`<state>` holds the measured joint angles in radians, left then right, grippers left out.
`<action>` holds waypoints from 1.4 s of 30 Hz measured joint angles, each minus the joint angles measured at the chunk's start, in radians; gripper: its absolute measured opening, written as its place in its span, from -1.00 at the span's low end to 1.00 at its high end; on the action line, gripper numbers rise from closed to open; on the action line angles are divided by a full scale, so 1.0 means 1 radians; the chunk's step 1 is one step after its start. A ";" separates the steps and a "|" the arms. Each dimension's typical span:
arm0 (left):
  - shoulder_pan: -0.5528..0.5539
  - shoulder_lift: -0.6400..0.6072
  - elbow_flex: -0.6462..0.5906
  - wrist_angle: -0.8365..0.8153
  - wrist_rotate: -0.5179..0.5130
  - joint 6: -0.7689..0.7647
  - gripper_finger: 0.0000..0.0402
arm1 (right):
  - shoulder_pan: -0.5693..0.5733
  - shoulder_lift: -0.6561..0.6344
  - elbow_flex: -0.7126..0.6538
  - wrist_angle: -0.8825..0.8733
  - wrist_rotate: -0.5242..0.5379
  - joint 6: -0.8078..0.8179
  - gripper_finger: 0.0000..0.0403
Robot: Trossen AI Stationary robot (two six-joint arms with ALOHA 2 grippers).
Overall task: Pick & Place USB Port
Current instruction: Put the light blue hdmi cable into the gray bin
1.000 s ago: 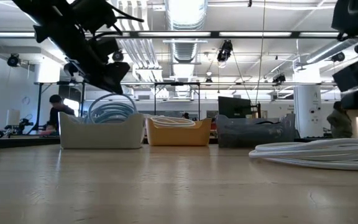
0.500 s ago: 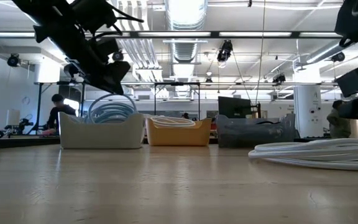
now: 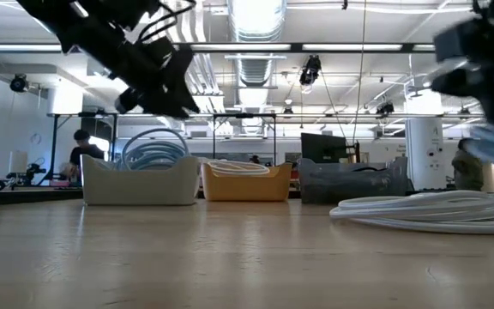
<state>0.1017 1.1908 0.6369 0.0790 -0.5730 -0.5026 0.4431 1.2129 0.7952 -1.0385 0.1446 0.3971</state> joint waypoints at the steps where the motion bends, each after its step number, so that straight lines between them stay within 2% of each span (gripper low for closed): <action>1: 0.000 0.000 0.000 0.033 0.035 0.000 -0.15 | 0.000 0.000 0.017 0.005 0.077 -0.022 -0.90; 6: 0.000 0.000 0.000 0.156 0.204 0.000 -0.15 | -0.002 0.011 0.072 0.095 0.503 -0.155 -0.90; 9: -0.002 0.000 0.000 0.184 0.265 0.000 -0.15 | -0.013 0.020 0.075 0.231 0.655 -0.280 -0.90; 15: -0.011 0.015 0.000 0.199 0.301 -0.001 -0.15 | -0.077 0.079 0.042 0.595 0.665 -0.557 -0.90; 22: -0.015 0.052 0.000 0.229 0.368 0.004 -0.15 | -0.185 0.248 0.077 0.818 0.667 -0.724 -0.90; 27: -0.019 0.092 -0.001 0.332 0.436 0.051 -0.15 | -0.263 0.395 0.190 0.840 0.667 -0.737 -0.90; 32: -0.020 0.116 -0.001 0.363 0.479 0.064 -0.15 | -0.308 0.515 0.311 0.832 0.671 -0.763 -0.90; 38: -0.020 0.170 -0.001 0.358 0.479 0.065 -0.15 | -0.329 0.599 0.403 0.824 0.672 -0.801 -0.90; 42: -0.021 0.217 0.000 0.368 0.478 0.066 -0.15 | -0.336 0.607 0.419 0.799 0.674 -0.802 -0.90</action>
<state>0.0808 1.4080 0.6365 0.4471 -0.0947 -0.4366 0.1074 1.8194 1.2144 -0.2394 0.8188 -0.4046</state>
